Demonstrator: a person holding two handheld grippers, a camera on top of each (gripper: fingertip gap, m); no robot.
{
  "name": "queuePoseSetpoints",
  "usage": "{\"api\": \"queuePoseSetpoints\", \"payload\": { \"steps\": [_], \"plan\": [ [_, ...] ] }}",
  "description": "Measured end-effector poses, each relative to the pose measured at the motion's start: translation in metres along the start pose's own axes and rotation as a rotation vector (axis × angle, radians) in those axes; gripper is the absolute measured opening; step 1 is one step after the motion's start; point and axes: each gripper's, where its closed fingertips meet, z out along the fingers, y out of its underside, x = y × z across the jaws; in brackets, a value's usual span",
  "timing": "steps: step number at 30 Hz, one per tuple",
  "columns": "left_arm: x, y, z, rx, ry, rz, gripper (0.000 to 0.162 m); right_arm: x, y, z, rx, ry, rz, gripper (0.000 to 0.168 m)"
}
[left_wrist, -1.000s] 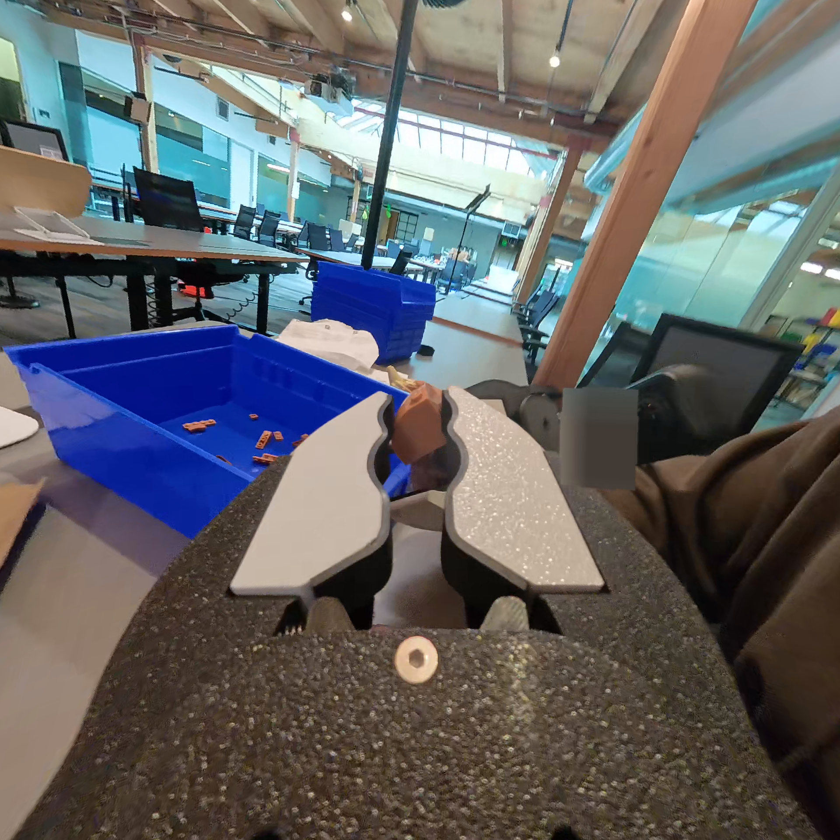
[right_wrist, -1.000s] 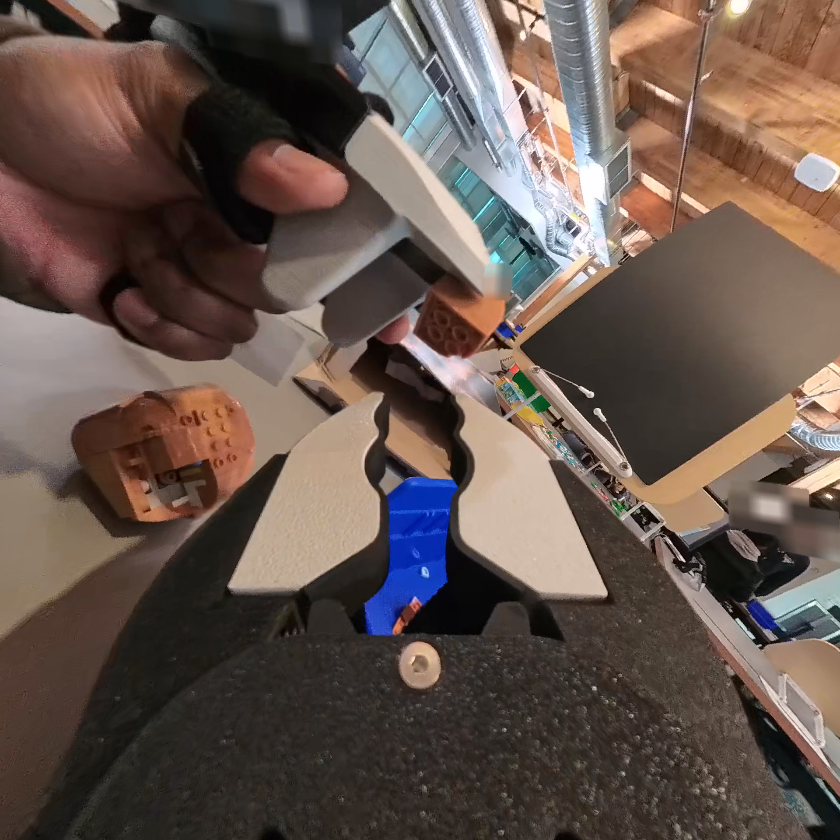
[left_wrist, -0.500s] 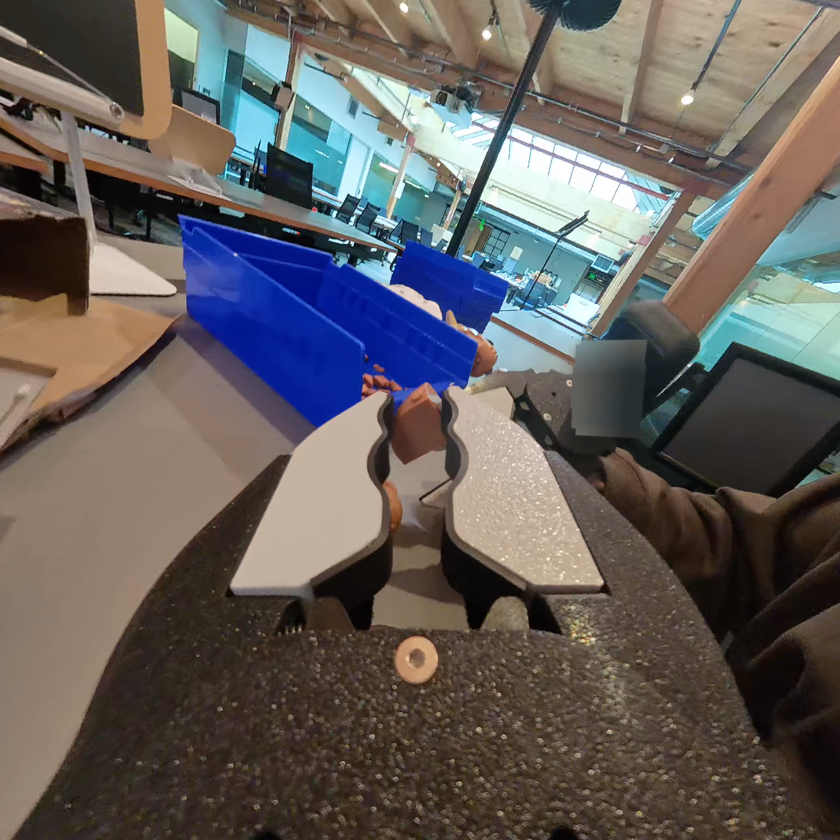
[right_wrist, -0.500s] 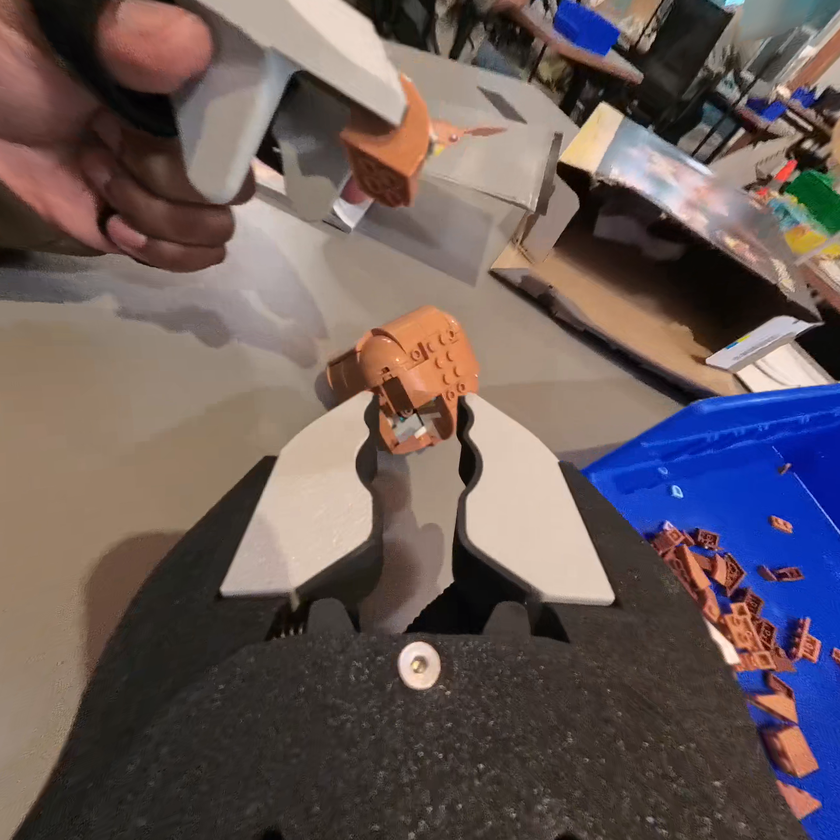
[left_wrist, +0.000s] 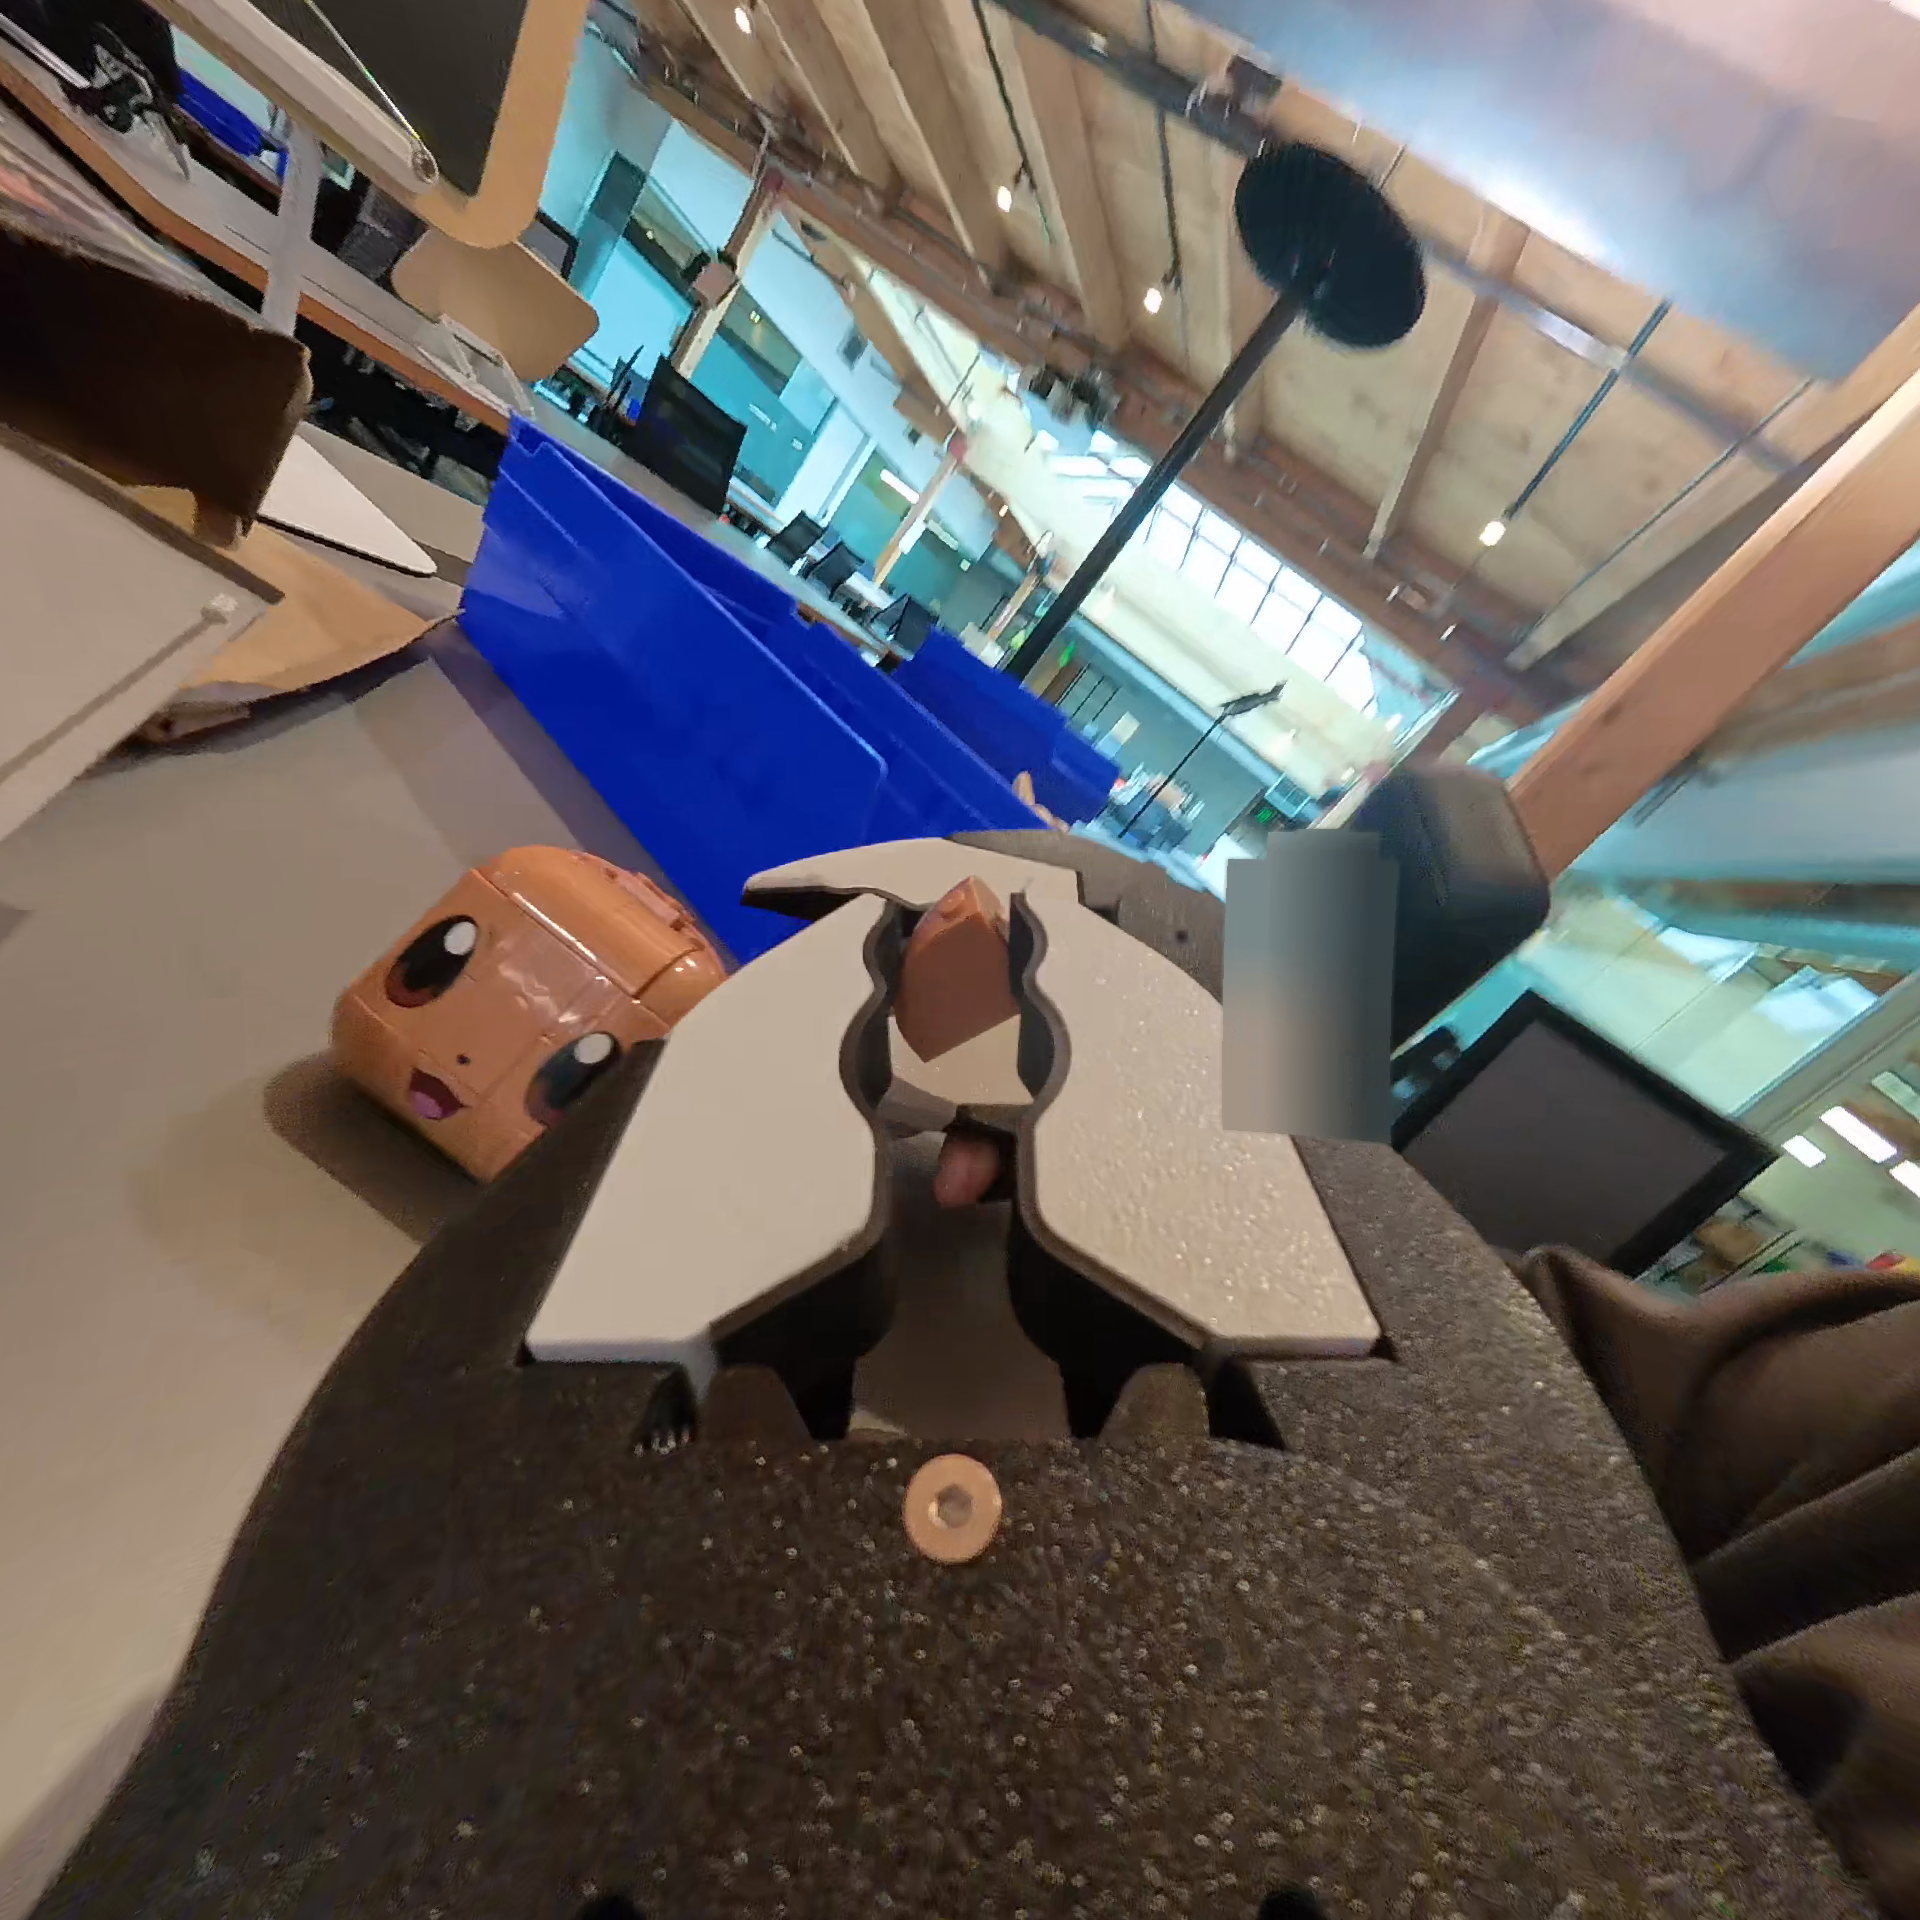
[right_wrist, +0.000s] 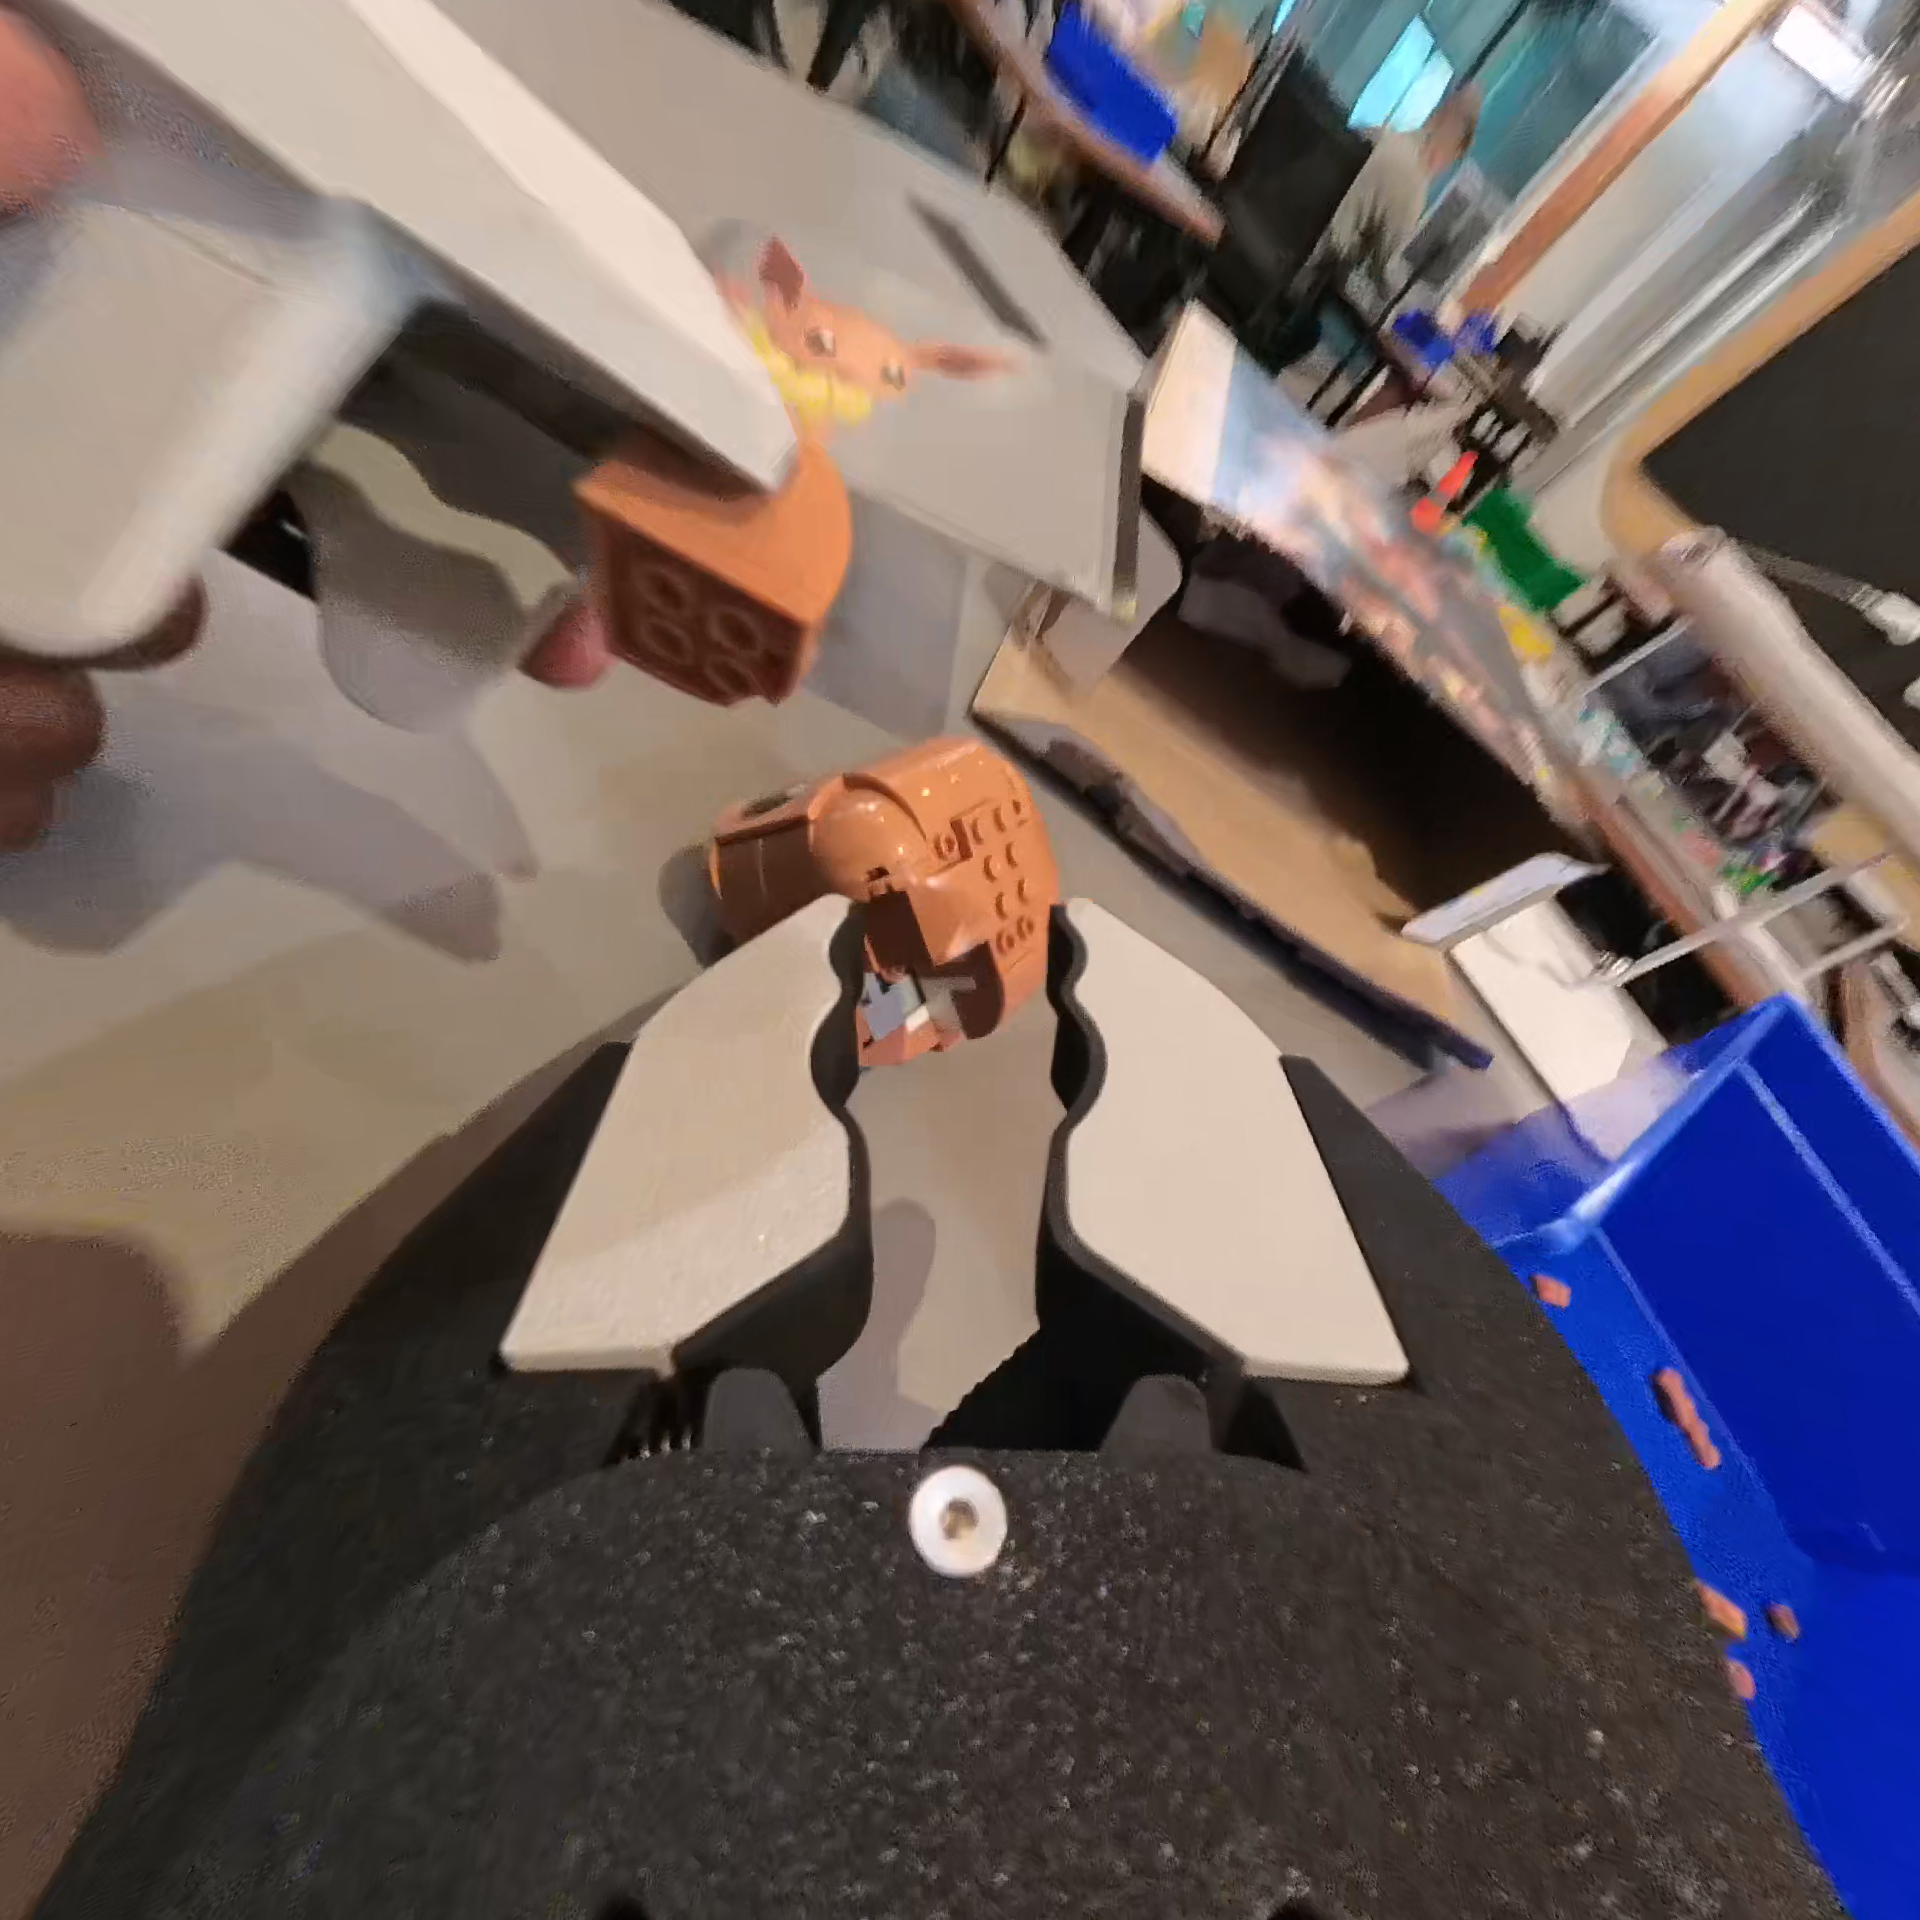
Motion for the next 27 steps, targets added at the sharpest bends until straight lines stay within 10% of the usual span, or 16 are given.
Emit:
{"api": "queuePoseSetpoints", "payload": {
  "steps": [7, 27],
  "plan": [
    [0.008, -0.003, 0.001, 0.138, 0.064, -0.186, 0.019, -0.019, -0.044, -0.041, 0.274, 0.106, -0.156, 0.036],
    [0.027, 0.016, 0.008, 0.08, 0.25, -0.418, 0.019, -0.023, -0.052, -0.052, 0.376, 0.131, -0.216, 0.03]
  ]
}}
